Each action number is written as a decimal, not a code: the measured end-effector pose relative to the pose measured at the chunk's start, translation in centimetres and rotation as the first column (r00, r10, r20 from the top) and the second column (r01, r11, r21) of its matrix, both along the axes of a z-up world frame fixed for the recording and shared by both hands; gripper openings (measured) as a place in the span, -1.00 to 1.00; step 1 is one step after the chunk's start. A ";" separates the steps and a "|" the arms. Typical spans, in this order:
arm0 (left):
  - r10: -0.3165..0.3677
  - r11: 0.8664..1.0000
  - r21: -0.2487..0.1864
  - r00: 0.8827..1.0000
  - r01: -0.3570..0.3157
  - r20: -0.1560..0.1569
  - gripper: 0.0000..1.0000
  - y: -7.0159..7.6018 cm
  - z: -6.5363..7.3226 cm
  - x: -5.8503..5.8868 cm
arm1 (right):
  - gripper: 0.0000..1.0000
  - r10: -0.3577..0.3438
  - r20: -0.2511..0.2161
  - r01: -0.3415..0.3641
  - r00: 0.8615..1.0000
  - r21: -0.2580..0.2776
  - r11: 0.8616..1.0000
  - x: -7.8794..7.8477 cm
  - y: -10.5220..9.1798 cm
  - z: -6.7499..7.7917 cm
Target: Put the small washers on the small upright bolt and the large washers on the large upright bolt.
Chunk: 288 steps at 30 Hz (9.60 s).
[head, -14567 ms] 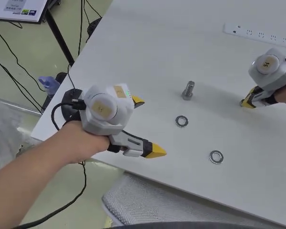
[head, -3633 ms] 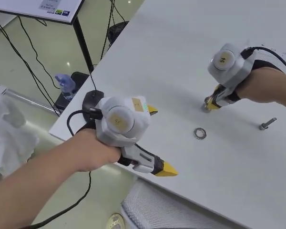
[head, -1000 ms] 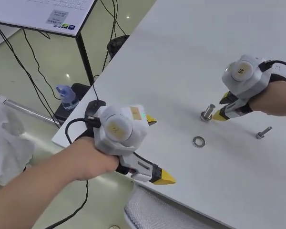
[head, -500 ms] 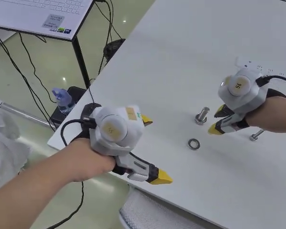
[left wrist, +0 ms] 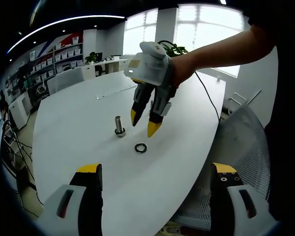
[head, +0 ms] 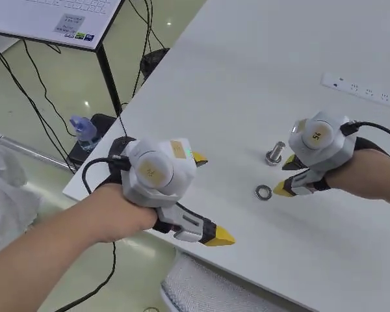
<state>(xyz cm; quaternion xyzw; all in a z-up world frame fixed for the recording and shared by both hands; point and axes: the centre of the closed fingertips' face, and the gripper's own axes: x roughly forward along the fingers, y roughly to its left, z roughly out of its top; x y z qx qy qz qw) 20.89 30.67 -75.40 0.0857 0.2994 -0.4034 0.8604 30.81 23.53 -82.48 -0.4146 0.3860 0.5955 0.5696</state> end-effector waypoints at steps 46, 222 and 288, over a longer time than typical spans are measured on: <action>-0.005 1.000 -0.014 1.000 0.004 -0.007 0.79 0.2 -0.1 -1.6 | -0.36 0.121 -0.003 -0.121 0.993 -0.070 0.990 -1.0 0.9 -4.8; 0.018 1.000 -0.012 0.999 -0.018 -0.026 0.74 0.6 -0.6 -0.6 | -0.23 -0.100 0.050 0.100 0.994 0.011 0.995 8.7 1.1 0.1; 0.155 0.981 -0.123 0.988 -0.151 0.023 0.75 -1.9 2.4 1.8 | 0.83 -0.636 -0.118 0.541 0.762 0.657 0.526 -3.1 -17.7 10.2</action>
